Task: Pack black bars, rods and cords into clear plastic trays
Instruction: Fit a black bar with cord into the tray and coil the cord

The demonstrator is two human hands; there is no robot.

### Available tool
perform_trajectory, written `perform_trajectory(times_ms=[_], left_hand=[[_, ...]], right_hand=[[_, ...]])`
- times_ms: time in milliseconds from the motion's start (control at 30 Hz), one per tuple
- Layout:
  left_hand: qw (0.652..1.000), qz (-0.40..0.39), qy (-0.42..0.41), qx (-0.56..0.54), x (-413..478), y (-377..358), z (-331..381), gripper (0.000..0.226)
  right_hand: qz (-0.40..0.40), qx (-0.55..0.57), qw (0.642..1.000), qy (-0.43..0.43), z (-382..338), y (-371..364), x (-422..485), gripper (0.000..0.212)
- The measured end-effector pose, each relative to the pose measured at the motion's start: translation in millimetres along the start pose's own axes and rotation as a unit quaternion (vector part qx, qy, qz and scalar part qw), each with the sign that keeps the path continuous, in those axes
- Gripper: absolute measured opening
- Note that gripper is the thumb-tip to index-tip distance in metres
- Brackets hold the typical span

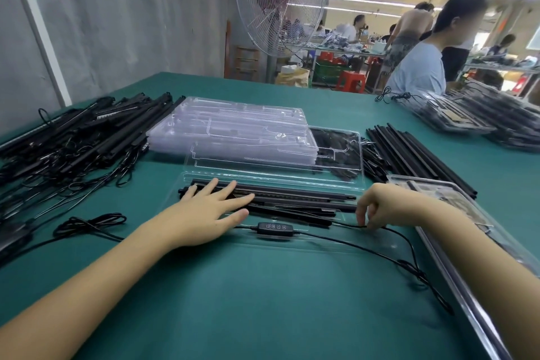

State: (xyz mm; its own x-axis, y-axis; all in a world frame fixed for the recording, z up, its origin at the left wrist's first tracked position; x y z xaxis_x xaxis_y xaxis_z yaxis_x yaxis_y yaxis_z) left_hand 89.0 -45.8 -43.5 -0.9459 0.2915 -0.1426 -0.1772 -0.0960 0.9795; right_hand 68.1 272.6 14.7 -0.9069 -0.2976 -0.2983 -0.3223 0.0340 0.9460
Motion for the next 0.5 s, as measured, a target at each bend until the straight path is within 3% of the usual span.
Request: perform_trajectory(times_ms=[233, 500], left_hand=[[1.0, -0.011, -0.006, 0.017, -3, 0, 0, 0.055], [0.999, -0.022, -0.014, 0.023, -5, 3, 4, 0.049]], right_hand=[[-0.056, 0.084, 0.995, 0.001, 4, 4, -7, 0.018], [-0.166, 0.099, 0.981, -0.03, 3, 14, -22, 0.037]])
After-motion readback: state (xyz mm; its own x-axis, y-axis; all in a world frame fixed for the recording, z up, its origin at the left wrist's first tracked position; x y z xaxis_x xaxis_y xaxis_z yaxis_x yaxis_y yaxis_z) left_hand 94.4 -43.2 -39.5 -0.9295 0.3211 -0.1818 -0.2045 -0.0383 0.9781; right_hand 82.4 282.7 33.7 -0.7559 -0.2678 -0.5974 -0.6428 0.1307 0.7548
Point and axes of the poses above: each hand's wrist, its own x-axis towards the middle knuckle, its own y-axis out of the back of the hand, z = x × y, the point moved 2 cm from there along x, towards the middle knuckle, and after that the axes turned 3 degrees about y, right-handed, at the moved point
